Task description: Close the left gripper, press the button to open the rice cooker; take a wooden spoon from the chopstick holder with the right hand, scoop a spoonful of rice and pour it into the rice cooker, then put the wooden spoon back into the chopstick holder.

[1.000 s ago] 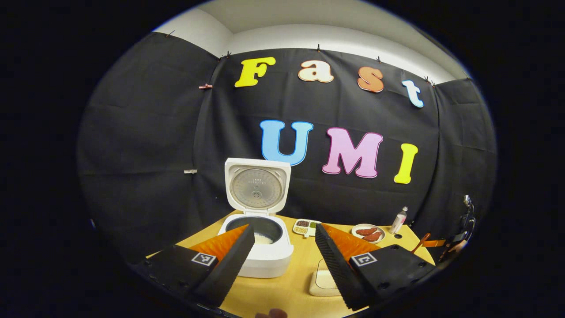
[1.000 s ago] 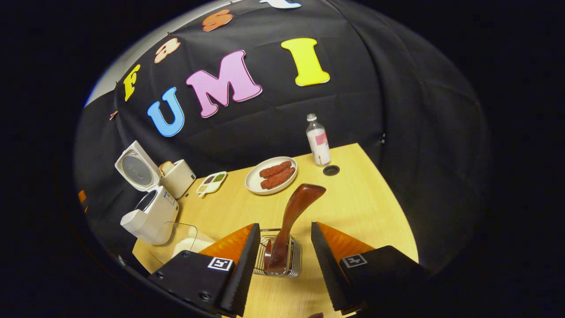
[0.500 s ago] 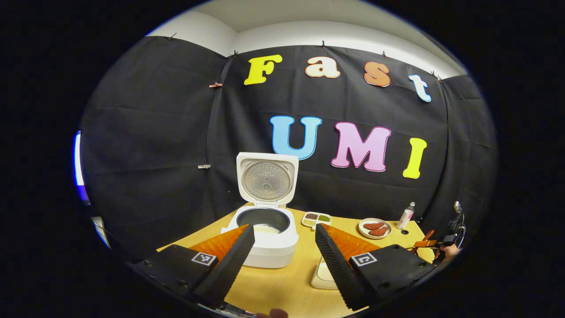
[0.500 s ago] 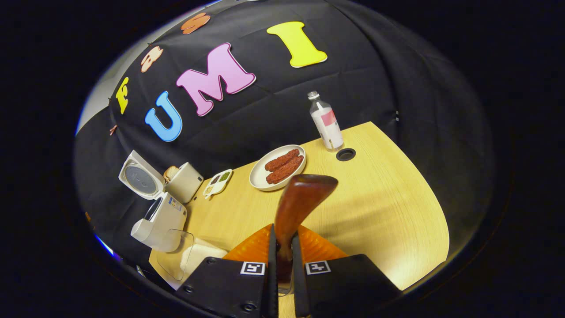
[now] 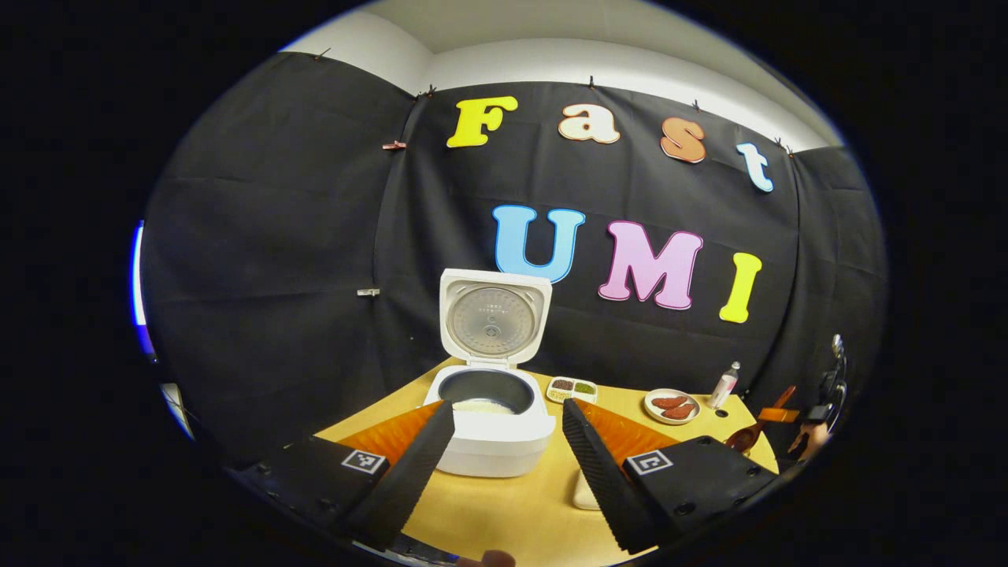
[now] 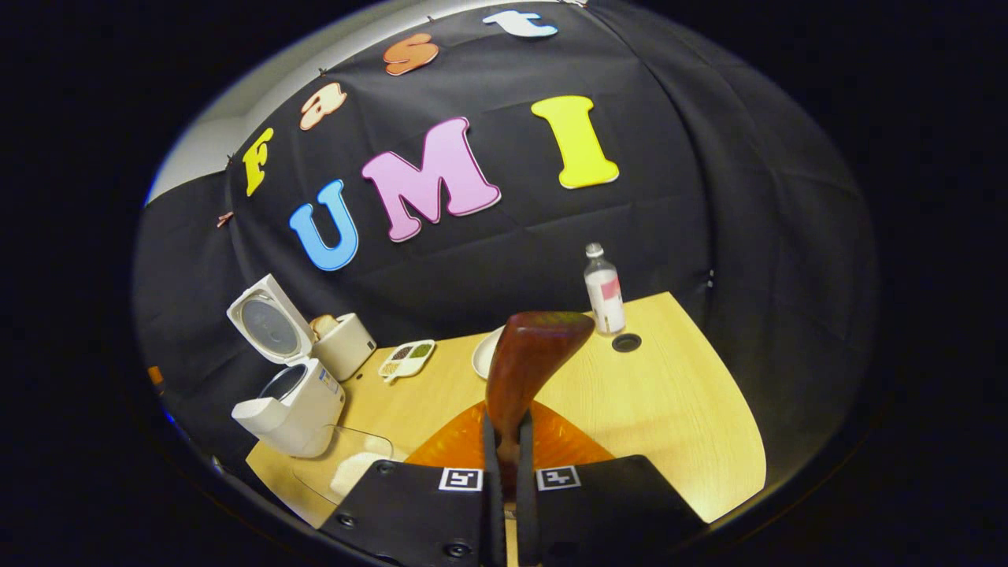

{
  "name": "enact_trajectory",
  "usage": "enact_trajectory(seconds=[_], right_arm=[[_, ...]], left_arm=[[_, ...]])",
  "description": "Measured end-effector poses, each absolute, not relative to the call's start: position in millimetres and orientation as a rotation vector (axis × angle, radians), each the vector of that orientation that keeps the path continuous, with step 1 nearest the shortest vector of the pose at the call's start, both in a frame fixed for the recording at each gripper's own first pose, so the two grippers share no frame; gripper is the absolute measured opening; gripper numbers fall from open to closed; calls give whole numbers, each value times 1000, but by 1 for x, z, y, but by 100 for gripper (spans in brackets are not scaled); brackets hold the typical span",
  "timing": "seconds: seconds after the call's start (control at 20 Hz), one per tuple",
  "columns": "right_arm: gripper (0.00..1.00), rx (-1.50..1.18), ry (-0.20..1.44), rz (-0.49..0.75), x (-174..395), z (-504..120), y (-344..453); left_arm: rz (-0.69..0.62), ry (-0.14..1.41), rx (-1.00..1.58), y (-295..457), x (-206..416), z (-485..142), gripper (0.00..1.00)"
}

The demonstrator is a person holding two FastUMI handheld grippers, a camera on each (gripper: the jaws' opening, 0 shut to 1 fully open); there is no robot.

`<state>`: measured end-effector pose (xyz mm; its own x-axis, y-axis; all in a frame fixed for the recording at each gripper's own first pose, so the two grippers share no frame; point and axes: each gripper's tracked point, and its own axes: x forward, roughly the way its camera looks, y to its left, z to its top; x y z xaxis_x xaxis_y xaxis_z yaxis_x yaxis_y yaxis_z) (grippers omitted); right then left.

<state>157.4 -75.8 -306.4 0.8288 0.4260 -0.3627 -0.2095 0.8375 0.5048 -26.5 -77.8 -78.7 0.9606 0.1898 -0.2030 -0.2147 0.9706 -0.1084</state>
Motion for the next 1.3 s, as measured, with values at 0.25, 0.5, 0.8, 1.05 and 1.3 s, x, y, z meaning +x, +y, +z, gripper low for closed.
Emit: enact_trajectory(seconds=[0.25,0.5,0.8,1.05,1.3], right_arm=[[10,362,393,346,133,-235,-3],[10,194,394,364,111,-241,91],[10,-13,465,335,97,-319,147],[10,-158,485,308,109,-363,160],[14,31,514,261,117,-374,184]], left_arm=[[150,184,-107,-37,-21,-78,95],[125,181,-105,0,-15,-84,95],[95,204,-135,16,-12,-102,95],[109,218,-168,32,-14,-115,95],[128,233,-146,50,-15,-125,95]])
